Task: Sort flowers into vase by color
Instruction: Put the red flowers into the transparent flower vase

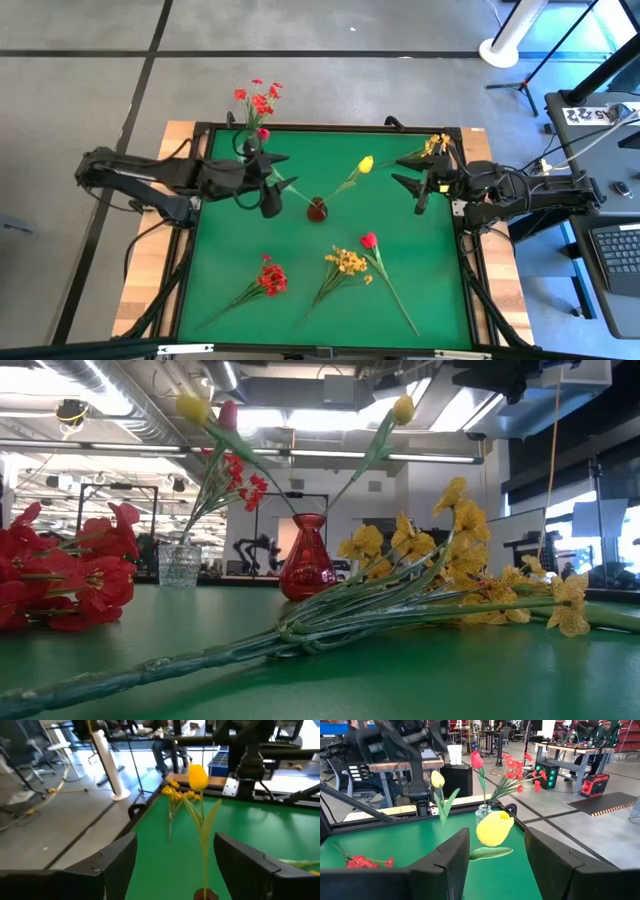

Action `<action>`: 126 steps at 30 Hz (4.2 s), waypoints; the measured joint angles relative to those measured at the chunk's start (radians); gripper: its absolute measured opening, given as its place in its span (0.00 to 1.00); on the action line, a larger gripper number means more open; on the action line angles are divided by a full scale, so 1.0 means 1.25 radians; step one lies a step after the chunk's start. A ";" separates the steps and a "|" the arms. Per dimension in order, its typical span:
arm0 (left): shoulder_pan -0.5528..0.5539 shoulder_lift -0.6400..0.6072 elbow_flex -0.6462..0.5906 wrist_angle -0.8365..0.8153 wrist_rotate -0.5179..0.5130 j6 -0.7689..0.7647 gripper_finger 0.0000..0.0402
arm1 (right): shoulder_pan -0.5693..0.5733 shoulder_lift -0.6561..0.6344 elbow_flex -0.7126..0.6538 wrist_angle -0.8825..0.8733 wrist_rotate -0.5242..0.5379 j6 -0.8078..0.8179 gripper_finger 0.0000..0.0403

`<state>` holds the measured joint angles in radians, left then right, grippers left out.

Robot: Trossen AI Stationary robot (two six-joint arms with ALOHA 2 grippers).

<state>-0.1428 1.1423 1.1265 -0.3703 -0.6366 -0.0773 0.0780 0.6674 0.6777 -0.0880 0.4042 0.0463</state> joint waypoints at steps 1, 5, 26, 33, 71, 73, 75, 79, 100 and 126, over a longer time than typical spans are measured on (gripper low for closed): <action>-0.011 0.000 0.017 -0.026 -0.016 -0.007 0.64 | 0.000 0.000 0.000 -0.002 0.000 0.000 0.47; -0.061 -0.001 0.097 -0.217 -0.050 -0.121 0.64 | 0.000 0.000 0.000 -0.015 0.000 0.000 0.47; -0.396 0.214 -0.064 -0.429 0.333 -0.802 0.64 | 0.000 0.000 0.000 -0.022 -0.002 0.000 0.47; -0.458 0.366 -0.064 -0.327 0.514 -0.951 0.64 | 0.000 0.000 0.000 -0.021 -0.003 0.005 0.47; -0.387 0.366 -0.039 -0.492 0.304 -0.928 0.03 | 0.000 0.009 -0.001 -0.038 -0.018 0.010 0.47; -0.391 0.297 -0.011 -0.518 0.224 -0.931 0.02 | 0.000 0.009 -0.001 -0.043 -0.018 0.010 0.47; -0.400 0.218 0.013 -0.527 0.122 -0.929 0.02 | 0.000 0.009 -0.001 -0.051 -0.018 0.010 0.47; -0.443 0.079 0.052 -0.513 -0.104 -0.854 0.02 | 0.000 0.009 -0.001 -0.066 -0.018 0.010 0.47; -0.099 -0.167 0.053 -0.412 -0.689 -0.394 0.02 | 0.000 0.009 0.000 -0.068 -0.018 -0.023 0.47; 0.446 -0.124 -0.073 0.194 0.011 0.091 0.02 | 0.000 0.009 0.000 -0.077 -0.031 -0.042 0.47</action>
<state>0.4149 0.9868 1.0356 -0.1282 -0.6229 0.0368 0.0782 0.6785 0.6777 -0.1848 0.3656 -0.0055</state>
